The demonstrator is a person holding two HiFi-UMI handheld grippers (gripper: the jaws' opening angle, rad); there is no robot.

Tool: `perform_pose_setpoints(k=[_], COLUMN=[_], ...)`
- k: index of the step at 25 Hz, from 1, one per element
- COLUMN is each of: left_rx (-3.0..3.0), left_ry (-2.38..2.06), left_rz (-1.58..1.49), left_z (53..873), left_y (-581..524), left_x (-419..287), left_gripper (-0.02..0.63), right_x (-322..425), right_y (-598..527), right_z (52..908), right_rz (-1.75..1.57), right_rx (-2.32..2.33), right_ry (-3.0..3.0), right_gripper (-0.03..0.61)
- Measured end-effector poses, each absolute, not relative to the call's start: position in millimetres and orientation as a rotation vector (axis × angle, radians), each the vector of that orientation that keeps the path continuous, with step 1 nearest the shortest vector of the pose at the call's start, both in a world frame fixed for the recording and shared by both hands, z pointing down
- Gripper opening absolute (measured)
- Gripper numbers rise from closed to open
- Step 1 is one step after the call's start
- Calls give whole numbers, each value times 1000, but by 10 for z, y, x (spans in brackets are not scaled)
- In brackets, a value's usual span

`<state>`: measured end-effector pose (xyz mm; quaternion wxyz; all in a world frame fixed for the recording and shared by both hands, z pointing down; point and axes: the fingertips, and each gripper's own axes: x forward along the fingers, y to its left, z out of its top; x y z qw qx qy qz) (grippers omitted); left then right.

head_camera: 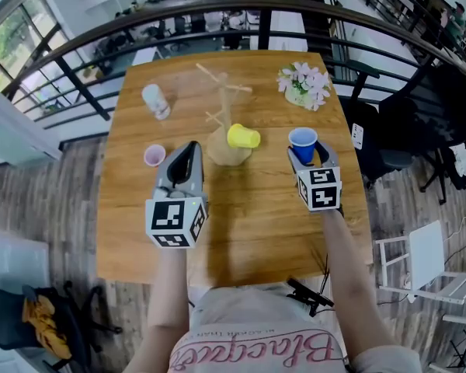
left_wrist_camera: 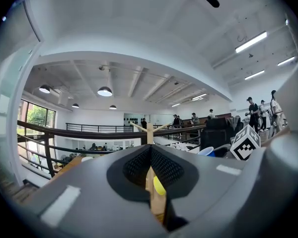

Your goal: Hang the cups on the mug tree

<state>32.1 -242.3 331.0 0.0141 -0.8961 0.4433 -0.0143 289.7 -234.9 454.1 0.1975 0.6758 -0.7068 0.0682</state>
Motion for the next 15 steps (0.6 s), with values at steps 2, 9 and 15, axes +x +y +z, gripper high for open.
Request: perform_pose_setpoints(k=[2,9,15], left_rx=[-2784,-2771,-2765], left_ry=[1377,1385,1373], left_rz=[-21,15,35], left_z=[3246,3169,3126], left_y=[-2419,-2391,-2416], left_x=[260,5,-148], left_gripper=[12,11,11], right_x=[2859,2725,2599], right_y=[-2322,-2284,-2363], right_z=[4461,4241,4047], right_rz=[171,107,31], right_rx=[1898,1925,1917], right_ry=[-1975,-1949,-1917], right_gripper=[290,288,288])
